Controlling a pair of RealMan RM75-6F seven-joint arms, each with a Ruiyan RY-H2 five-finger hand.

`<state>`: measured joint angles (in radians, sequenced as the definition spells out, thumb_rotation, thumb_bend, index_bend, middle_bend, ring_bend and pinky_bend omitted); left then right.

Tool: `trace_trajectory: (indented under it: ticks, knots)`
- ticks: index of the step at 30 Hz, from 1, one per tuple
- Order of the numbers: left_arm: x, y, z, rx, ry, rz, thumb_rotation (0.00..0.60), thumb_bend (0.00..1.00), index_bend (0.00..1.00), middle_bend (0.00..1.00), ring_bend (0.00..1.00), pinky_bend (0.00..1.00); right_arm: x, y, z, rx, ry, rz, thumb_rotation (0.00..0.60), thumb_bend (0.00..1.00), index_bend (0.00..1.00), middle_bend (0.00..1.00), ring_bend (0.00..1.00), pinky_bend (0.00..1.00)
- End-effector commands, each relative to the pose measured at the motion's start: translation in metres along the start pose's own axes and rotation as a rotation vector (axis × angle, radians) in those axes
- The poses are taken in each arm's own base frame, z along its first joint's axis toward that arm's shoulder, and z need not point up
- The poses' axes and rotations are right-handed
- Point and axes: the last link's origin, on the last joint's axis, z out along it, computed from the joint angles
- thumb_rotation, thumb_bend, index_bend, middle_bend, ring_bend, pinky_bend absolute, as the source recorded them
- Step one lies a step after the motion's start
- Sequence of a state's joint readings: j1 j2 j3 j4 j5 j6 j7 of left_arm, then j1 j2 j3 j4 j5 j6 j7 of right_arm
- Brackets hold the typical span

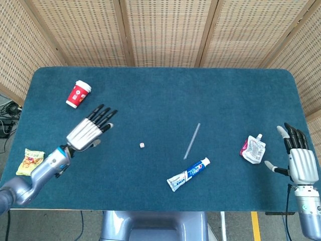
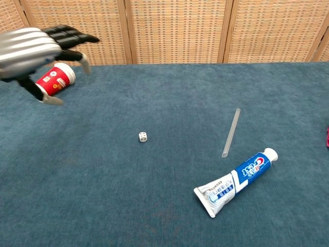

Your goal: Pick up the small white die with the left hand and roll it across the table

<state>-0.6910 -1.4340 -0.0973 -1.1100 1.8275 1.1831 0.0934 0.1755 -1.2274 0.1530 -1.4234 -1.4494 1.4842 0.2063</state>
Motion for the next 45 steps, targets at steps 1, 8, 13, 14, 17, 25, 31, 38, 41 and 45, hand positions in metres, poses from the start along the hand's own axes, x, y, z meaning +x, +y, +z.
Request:
trace_trajectory:
  ticks: [1, 8, 13, 14, 17, 25, 31, 38, 41, 45]
  knots:
    - [-0.012, 0.017, 0.027, -0.092, -0.036, 0.038, 0.600, 0.12, 0.38, 0.00, 0.00, 0.00, 0.002, 0.006, 0.002, -0.017, 0.006, 0.011, 0.600, 0.10, 0.13, 0.00, 0.00, 0.00]
    - [-0.025, 0.038, 0.060, -0.140, -0.073, 0.037, 0.600, 0.13, 0.43, 0.00, 0.00, 0.00, 0.006, 0.015, 0.004, -0.045, 0.021, 0.034, 0.600, 0.10, 0.13, 0.00, 0.00, 0.00]
    - [-0.031, 0.049, 0.075, -0.165, -0.094, 0.038, 0.600, 0.13, 0.45, 0.00, 0.00, 0.00, 0.009, 0.018, 0.005, -0.054, 0.032, 0.048, 0.600, 0.10, 0.13, 0.00, 0.00, 0.00]
    - [-0.032, 0.050, 0.077, -0.167, -0.098, 0.034, 0.600, 0.13, 0.45, 0.00, 0.00, 0.00, 0.009, 0.018, 0.005, -0.053, 0.034, 0.049, 0.600, 0.10, 0.14, 0.00, 0.00, 0.00]
    - [-0.036, 0.058, 0.087, -0.173, -0.114, 0.023, 0.600, 0.13, 0.46, 0.00, 0.00, 0.00, 0.009, 0.018, 0.005, -0.050, 0.037, 0.053, 0.600, 0.10, 0.14, 0.00, 0.00, 0.00]
    - [-0.042, 0.072, 0.103, -0.197, -0.142, 0.032, 0.600, 0.13, 0.46, 0.00, 0.00, 0.00, 0.010, 0.020, 0.006, -0.056, 0.041, 0.061, 0.600, 0.10, 0.14, 0.00, 0.00, 0.00]
    - [-0.045, 0.083, 0.114, -0.218, -0.160, 0.040, 0.600, 0.13, 0.48, 0.00, 0.00, 0.00, 0.012, 0.023, 0.007, -0.063, 0.048, 0.072, 0.600, 0.10, 0.14, 0.00, 0.00, 0.00]
    - [-0.046, 0.091, 0.122, -0.231, -0.169, 0.039, 0.600, 0.13, 0.48, 0.00, 0.00, 0.00, 0.013, 0.025, 0.007, -0.068, 0.052, 0.081, 0.600, 0.10, 0.14, 0.00, 0.00, 0.00]
    - [-0.048, 0.094, 0.124, -0.233, -0.181, 0.042, 0.600, 0.13, 0.48, 0.00, 0.00, 0.00, 0.014, 0.025, 0.007, -0.067, 0.055, 0.083, 0.600, 0.10, 0.14, 0.00, 0.00, 0.00]
    - [-0.050, 0.095, 0.126, -0.230, -0.198, 0.040, 0.600, 0.13, 0.48, 0.00, 0.00, 0.00, 0.014, 0.025, 0.007, -0.067, 0.062, 0.090, 0.600, 0.10, 0.14, 0.00, 0.00, 0.00]
